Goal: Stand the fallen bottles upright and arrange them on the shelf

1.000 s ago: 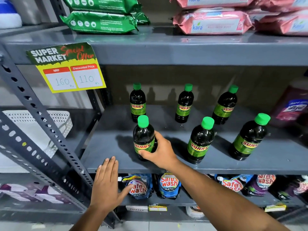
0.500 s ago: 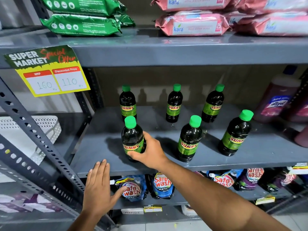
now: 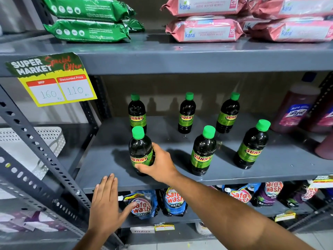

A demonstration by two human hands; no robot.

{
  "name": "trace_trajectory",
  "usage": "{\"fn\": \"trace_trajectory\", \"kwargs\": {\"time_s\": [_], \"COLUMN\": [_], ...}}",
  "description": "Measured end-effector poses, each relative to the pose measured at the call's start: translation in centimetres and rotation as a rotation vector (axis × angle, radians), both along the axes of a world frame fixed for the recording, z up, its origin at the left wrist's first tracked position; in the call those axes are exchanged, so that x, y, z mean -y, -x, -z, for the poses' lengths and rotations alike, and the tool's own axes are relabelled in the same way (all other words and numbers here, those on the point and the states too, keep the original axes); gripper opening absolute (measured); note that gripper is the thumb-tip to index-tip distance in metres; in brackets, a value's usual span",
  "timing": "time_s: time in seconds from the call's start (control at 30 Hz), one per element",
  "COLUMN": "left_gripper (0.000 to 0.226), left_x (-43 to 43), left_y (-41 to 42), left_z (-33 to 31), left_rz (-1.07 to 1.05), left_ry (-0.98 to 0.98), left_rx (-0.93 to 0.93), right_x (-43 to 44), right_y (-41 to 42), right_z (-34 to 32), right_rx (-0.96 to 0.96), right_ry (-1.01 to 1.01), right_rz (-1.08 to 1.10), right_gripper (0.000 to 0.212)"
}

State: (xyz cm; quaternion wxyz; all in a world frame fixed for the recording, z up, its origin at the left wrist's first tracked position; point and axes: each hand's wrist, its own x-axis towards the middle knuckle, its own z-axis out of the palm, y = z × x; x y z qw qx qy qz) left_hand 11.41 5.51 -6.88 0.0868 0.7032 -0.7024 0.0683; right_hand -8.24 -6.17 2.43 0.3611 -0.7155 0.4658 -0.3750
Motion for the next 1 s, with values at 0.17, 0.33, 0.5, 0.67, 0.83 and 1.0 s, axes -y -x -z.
{"fn": "trace_trajectory", "kwargs": {"time_s": [0.17, 0.33, 0.5, 0.67, 0.83, 1.0], "left_gripper": [0.106, 0.104, 0.105, 0.106, 0.103, 0.105], "left_x": [0.0, -0.2, -0.2, -0.1, -0.2, -0.1], "left_y": [0.0, 0.0, 0.1, 0.1, 0.2, 0.2], "left_z": [-0.1, -0.5, -0.6, -0.6, -1.0, -1.0], "left_rz": [0.006, 0.008, 0.004, 0.000, 0.005, 0.011], "left_ry": [0.000, -0.006, -0.029, -0.055, -0.028, -0.014], "left_rx": [-0.005, -0.008, -0.017, -0.018, -0.040, -0.046], "right_x": [-0.1, 0.0, -0.2, -0.3, -0.6, -2.2], "right_y": [-0.6, -0.6, -0.7, -0.7, -0.4, 1.6], "right_z": [0.0, 0.1, 0.1, 0.3, 0.0, 0.9], "right_rx": [-0.016, -0.017, -0.021, -0.022, -0.025, -0.129], "right_ry": [-0.004, -0.008, -0.010, 0.001, -0.031, -0.029], "right_rz": [-0.004, -0.008, -0.007, -0.014, -0.056, -0.053], "right_gripper": [0.072, 0.072, 0.072, 0.072, 0.086, 0.110]}}
